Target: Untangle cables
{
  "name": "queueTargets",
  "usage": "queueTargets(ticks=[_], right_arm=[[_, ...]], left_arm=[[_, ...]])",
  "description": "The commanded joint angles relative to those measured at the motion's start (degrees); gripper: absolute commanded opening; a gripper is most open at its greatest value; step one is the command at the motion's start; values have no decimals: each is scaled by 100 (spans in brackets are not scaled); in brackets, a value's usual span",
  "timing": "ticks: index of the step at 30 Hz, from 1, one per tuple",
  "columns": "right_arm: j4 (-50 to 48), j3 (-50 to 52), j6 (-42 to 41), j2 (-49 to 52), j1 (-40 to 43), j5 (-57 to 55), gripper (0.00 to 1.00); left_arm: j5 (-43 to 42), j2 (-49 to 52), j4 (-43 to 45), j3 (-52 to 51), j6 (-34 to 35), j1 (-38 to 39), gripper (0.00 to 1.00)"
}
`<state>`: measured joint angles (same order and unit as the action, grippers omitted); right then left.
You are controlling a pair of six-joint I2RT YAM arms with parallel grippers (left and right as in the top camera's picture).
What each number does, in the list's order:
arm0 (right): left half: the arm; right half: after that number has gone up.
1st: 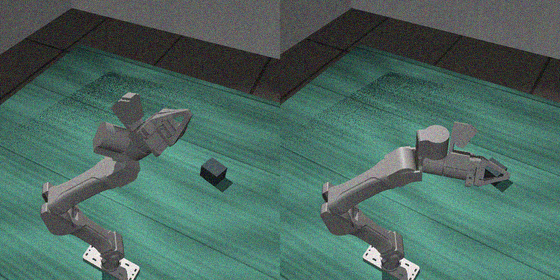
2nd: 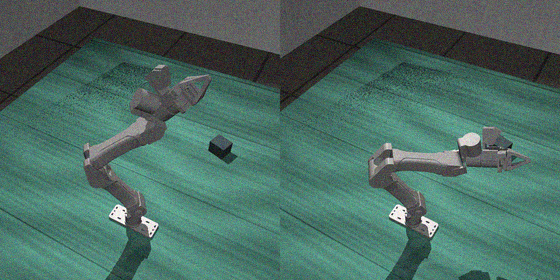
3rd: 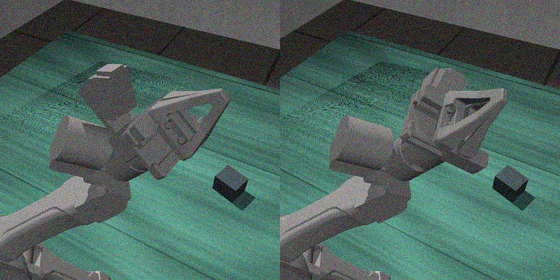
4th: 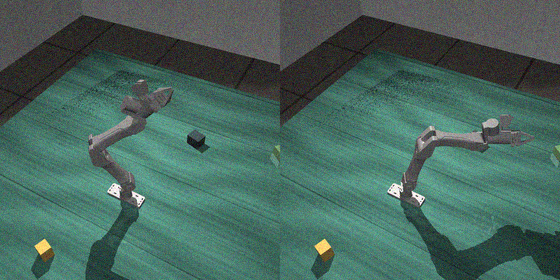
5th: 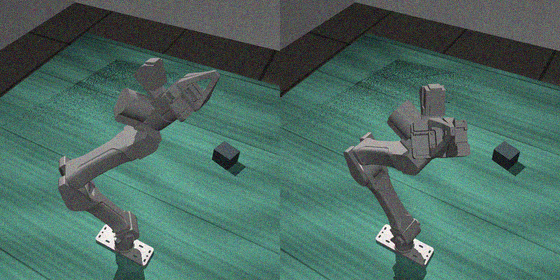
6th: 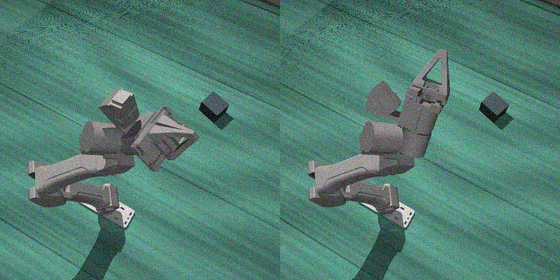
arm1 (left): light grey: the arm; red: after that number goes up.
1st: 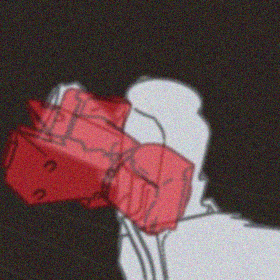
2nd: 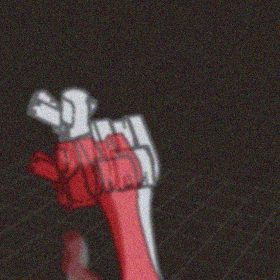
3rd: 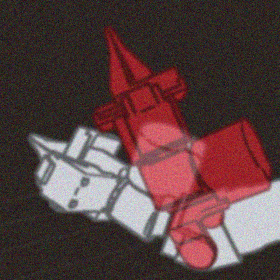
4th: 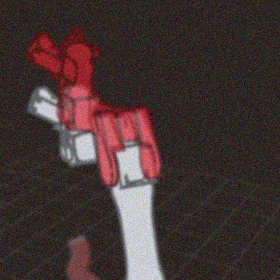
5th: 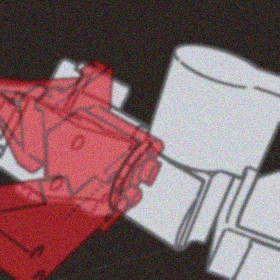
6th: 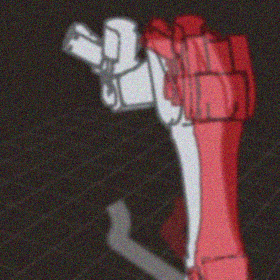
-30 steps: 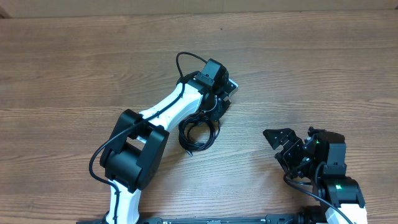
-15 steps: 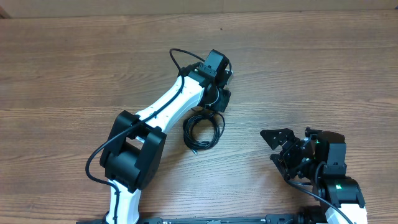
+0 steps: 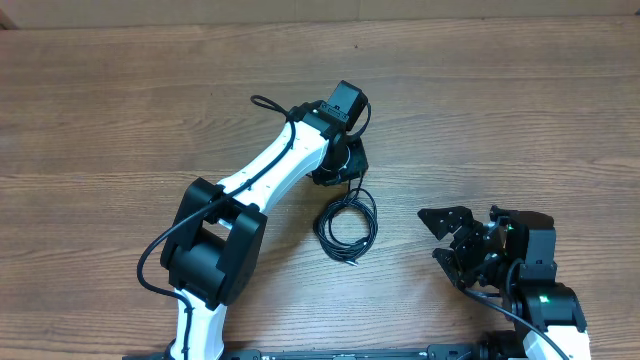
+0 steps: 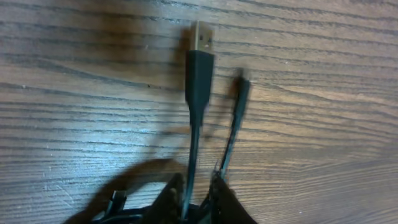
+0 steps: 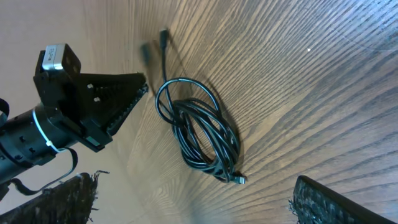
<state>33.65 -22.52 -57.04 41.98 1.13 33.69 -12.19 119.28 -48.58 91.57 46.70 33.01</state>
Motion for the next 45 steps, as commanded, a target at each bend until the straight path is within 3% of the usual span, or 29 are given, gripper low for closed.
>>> queueTargets(ticks=[1, 4, 6, 11, 13, 14, 17, 21, 31, 41, 45], right_arm=[[-31, -116, -42, 98, 17, 46, 100], [-31, -116, -42, 225, 17, 46, 100], [-33, -116, -42, 326, 17, 46, 100], [-33, -116, -39, 619, 17, 50, 100], [-28, -116, -39, 717, 17, 76, 100], [-31, -116, -37, 800, 17, 208, 100], [-35, -116, 55, 927, 11, 306, 100], [-107, -116, 297, 1047, 11, 308, 100], [-557, -144, 1757, 1082, -258, 557, 100], [103, -1244, 2028, 1080, -269, 542, 100], [299, -1320, 2024, 1064, -269, 549, 100]], left_arm=[[96, 94, -22, 131, -103, 0, 29], [343, 92, -26, 131, -527, 0, 61], [431, 94, -28, 131, -804, 0, 73], [673, 94, -26, 131, -1362, -4, 89], [713, 92, -24, 138, -1801, -22, 91], [693, 92, -122, 229, -2175, -83, 98], [682, 92, -529, 566, -2612, -251, 100], [629, 92, -1084, 1147, -2684, -529, 100], [492, 22, -1985, 1974, -3373, -1091, 100], [514, -1878, -2396, 1895, -3899, -1429, 100], [494, -2874, -1799, 723, -3875, -1412, 99]])
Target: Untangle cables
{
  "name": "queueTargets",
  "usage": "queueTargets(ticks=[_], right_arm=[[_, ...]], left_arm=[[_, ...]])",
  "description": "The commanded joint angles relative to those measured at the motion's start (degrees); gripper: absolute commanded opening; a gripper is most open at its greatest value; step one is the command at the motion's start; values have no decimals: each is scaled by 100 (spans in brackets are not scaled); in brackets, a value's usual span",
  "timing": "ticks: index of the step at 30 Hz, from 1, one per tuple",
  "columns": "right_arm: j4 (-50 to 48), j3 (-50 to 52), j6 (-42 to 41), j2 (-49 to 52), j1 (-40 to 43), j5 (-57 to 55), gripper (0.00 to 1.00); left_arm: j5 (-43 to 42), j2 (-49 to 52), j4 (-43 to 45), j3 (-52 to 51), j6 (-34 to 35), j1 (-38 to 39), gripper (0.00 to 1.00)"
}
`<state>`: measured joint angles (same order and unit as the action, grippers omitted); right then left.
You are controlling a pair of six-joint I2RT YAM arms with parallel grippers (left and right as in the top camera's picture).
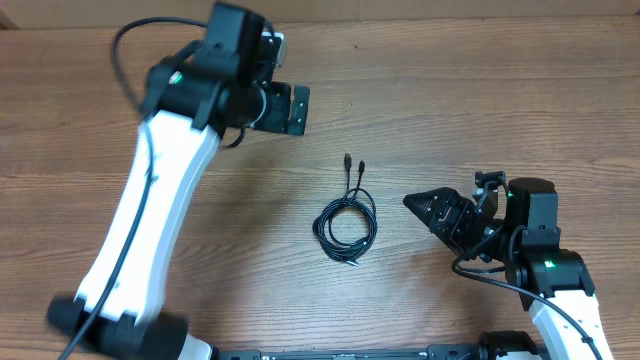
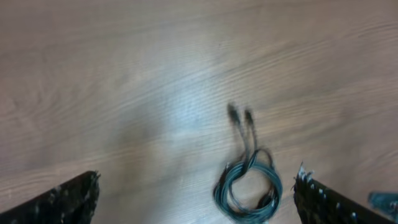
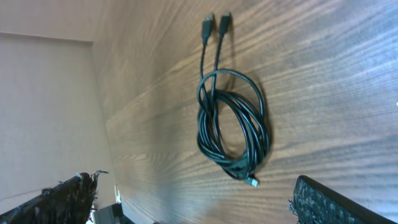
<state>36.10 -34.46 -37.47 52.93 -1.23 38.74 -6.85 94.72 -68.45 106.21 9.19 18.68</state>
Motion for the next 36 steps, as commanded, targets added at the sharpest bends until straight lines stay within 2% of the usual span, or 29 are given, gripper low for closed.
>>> queueTargets(ticks=[1, 5, 8, 15, 17, 19, 22, 23, 28, 29, 31, 36], right_arm=[[116, -127, 70, -31, -33, 46, 100], [131, -127, 13, -31, -33, 133, 100], [133, -127, 2, -31, -33, 144, 100], [131, -125, 2, -28, -31, 120, 100], [133, -125, 4, -22, -31, 120, 100], [131, -125, 4, 2, -33, 92, 100], [133, -125, 4, 129, -33, -11, 100], [131, -125, 2, 223, -31, -11, 100], [131, -125, 4, 509, -31, -11, 100], [131, -125, 2, 621, -31, -9, 100], [136, -125, 2, 721, -33, -7, 100], [142, -125, 2, 796, -33, -4, 100]], left_arm=[[-109, -778, 509, -1344, -87, 22, 100], [-688, -1764, 1637, -3204, 17, 24, 100], [-997, -2068, 2063, -4037, 144, 28, 100], [-1150, -1659, 2260, -4509, 999, 28, 99], [-1429, -1456, 2243, -4509, 1060, 42, 100], [-1558, -1250, 2267, -4509, 1217, 76, 90], [-1569, -951, 2269, -4509, 1884, 146, 80], [-1576, -767, 2258, -4509, 2186, 219, 67], [-1567, -459, 2225, -4509, 2918, 494, 51], [-1565, -428, 2221, -4509, 3228, 590, 45], [-1552, -407, 2216, -4509, 3585, 739, 42], [-890, -404, 2105, -4509, 4605, 1029, 41]])
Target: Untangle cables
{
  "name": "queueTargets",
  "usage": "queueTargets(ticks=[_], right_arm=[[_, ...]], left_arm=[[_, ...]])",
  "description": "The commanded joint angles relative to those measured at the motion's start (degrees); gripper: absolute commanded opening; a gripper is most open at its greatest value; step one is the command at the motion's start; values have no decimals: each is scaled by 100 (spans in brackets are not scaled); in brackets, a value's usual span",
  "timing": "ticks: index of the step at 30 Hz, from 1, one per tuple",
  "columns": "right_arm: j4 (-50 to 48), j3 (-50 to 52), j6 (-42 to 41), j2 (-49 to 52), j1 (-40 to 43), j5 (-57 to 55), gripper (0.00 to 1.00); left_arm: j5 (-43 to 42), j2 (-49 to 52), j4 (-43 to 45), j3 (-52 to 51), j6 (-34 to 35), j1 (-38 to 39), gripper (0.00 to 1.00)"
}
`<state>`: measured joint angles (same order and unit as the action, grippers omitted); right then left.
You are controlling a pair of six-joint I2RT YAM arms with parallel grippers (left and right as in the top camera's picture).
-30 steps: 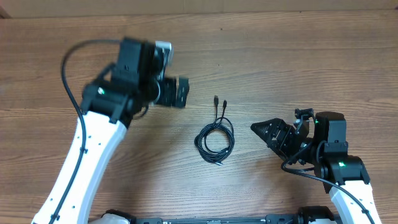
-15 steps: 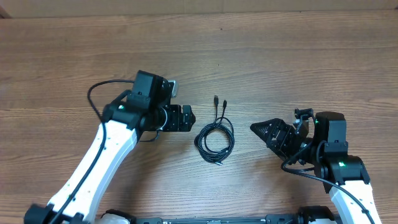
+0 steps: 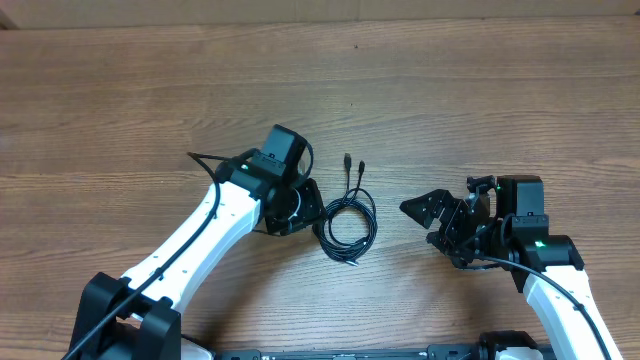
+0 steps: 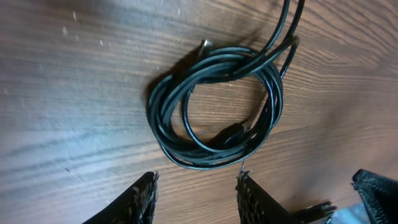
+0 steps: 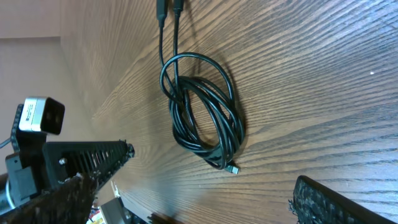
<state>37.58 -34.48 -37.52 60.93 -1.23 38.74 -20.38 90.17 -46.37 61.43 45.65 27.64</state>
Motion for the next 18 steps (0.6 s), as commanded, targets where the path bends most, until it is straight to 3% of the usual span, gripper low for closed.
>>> queueTargets(ticks=[1, 7, 11, 15, 18], right_arm=[[37, -122, 7, -4, -33, -7, 100], [92, -120, 9, -4, -33, -9, 100], [114, -120, 9, -4, -33, -11, 100], [162, -120, 9, -4, -33, -11, 100], [179, -120, 9, -4, -31, -59, 100]], left_arm=[[612, 50, -210, -33, 1333, 162, 40], [1073, 83, -223, -33, 2140, 166, 34], [1023, 308, -199, -33, 2155, 243, 31], [726, 699, -146, -33, 2173, 293, 18], [675, 957, 59, -33, 2173, 293, 23]])
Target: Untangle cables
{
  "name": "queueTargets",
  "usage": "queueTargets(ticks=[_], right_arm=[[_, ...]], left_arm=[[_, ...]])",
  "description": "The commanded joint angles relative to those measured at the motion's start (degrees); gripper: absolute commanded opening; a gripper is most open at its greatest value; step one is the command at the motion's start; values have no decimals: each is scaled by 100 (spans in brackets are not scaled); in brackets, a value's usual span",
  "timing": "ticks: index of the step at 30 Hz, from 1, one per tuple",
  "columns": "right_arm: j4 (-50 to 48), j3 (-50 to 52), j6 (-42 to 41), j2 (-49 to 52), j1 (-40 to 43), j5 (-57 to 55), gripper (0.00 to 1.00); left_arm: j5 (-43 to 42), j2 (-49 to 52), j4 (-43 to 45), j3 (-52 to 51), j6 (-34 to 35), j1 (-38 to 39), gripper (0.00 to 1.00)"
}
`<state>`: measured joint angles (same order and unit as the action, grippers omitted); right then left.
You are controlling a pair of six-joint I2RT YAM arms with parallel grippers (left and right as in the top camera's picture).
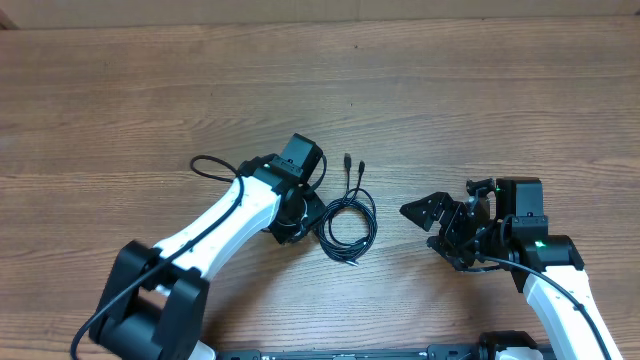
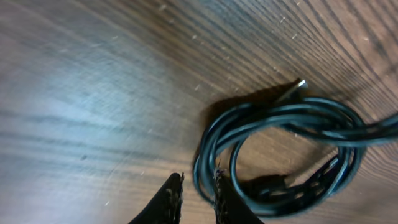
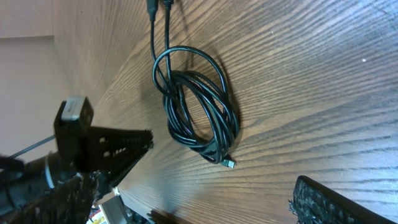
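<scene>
A black cable [image 1: 347, 225] lies coiled on the wooden table, with two plug ends [image 1: 353, 161] pointing to the far side and a small connector [image 1: 354, 265] at the near side. My left gripper [image 1: 305, 218] is down at the coil's left edge. In the left wrist view its gripper [image 2: 196, 186] has narrow jaws with the coil's outer strands [image 2: 202, 158] between the fingertips. My right gripper [image 1: 420, 227] hovers open to the right of the coil, holding nothing. The right wrist view shows the whole coil [image 3: 199, 112] and the left gripper beside it.
Bare wooden table [image 1: 500, 110] surrounds the coil on all sides. The left arm's own black lead [image 1: 205, 162] loops out to the left of its wrist.
My left gripper has shifted right, from just left of the coil onto its left edge, and its jaws have narrowed round the strands. The right gripper and the coil have not moved.
My left gripper was shut on the cable's plug ends at the coil's far side. Then it was high at the back left, open, with the ends lying straight on the table. Then it stood open left of the coil, and now grips its edge.
</scene>
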<state>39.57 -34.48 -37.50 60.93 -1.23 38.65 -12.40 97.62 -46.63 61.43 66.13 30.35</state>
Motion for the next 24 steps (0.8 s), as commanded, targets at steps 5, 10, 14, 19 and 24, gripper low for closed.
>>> queueTargets(ticks=[5, 10, 14, 19, 24], right_arm=[[-2, -118, 7, -4, -33, -66, 100], [0, -118, 7, -4, -33, -66, 100], [0, -118, 7, -4, -31, -66, 100], [44, -116, 7, -4, -31, -63, 100], [48, -116, 7, -4, -33, -63, 100]], left_arm=[[-138, 472, 175, -33, 131, 87, 36], [-273, 780, 190, -33, 138, 234, 21], [-249, 868, 177, -33, 136, 369, 20], [-208, 883, 79, -33, 138, 433, 39], [-326, 883, 35, -33, 210, 442, 39]])
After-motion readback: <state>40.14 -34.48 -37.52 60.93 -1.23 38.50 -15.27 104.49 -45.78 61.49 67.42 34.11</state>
